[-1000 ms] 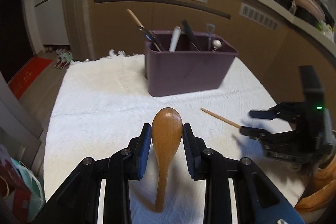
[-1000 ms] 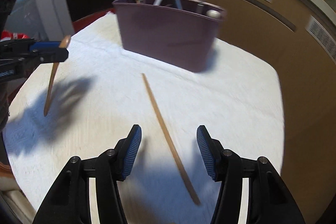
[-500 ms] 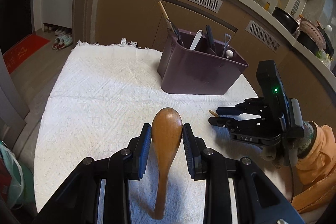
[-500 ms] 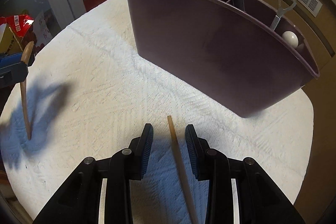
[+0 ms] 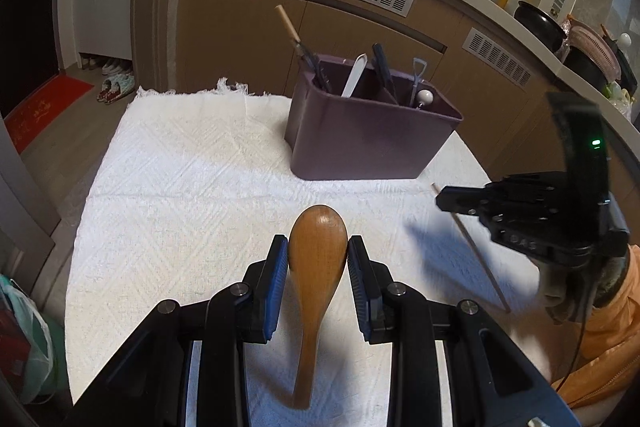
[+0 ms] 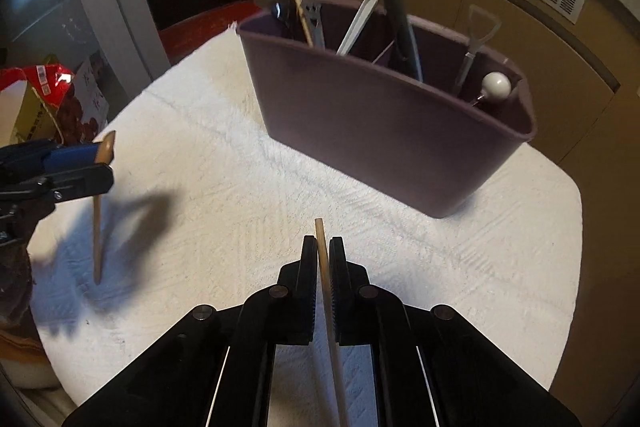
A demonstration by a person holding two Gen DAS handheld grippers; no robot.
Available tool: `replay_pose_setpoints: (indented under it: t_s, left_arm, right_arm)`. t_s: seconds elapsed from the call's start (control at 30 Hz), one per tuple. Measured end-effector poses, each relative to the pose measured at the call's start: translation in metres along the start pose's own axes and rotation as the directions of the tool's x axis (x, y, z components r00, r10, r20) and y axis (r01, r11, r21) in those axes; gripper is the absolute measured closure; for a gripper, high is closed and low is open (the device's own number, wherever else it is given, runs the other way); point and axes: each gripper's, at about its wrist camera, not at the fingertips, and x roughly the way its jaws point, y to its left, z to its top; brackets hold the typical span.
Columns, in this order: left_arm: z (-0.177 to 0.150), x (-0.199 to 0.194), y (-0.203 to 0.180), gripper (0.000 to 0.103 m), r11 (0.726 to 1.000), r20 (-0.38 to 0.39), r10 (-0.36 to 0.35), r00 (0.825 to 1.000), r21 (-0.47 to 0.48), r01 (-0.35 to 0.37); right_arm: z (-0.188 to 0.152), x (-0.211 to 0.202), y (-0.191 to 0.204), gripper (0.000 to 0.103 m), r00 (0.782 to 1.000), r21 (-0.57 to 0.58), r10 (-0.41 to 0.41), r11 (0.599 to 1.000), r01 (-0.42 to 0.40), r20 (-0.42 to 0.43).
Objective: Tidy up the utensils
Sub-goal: 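Carry wooden spoon and chopstick into the purple caddy and open both tools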
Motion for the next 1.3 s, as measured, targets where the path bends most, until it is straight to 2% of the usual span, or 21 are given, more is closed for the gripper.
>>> replay_pose_setpoints:
  t_s: [0.3, 0.53, 0.77, 1.07, 1.17, 1.3]
  left_arm:
    - [0.015, -0.027, -0.05, 0.076, 0.994, 0.078, -0.012, 0.997, 0.109, 0.004]
    - [0.027, -0.055, -0.081, 0.076, 0.984, 0.162, -0.017, 0.987, 0.179, -0.012]
    - [0.052, -0.078, -0.097, 0.077, 0.973, 0.255, 0.006, 0.967, 0.222, -0.064]
    - [0.114, -0.1, -0.105, 0.077, 0.969, 0.382, 0.041, 0.923, 0.211, -0.131]
    - [0.141, -0.105, -0.105, 0.077, 0.973, 0.412, 0.033, 0.91, 0.194, -0.123]
    - [0.168, -0.102, -0.105, 0.077, 0.977, 0.423, 0.017, 0.906, 0.184, -0.105]
  right_arm:
    - [0.0, -0.082, -0.002, 0.098, 0.984, 0.044, -0.036, 0.999, 0.029, 0.172]
    - [-0.001, -0.136, 0.004, 0.098, 0.953, 0.054, -0.089, 0.996, 0.076, 0.29]
    - [0.01, -0.173, 0.011, 0.098, 0.92, 0.055, -0.133, 0.991, 0.121, 0.37]
    - [0.057, -0.215, 0.005, 0.098, 0.875, 0.062, -0.179, 0.984, 0.17, 0.451]
    - [0.081, -0.232, -0.004, 0.098, 0.858, 0.08, -0.183, 0.983, 0.165, 0.481]
    - [0.107, -0.249, -0.016, 0.098, 0.832, 0.1, -0.186, 0.982, 0.157, 0.523]
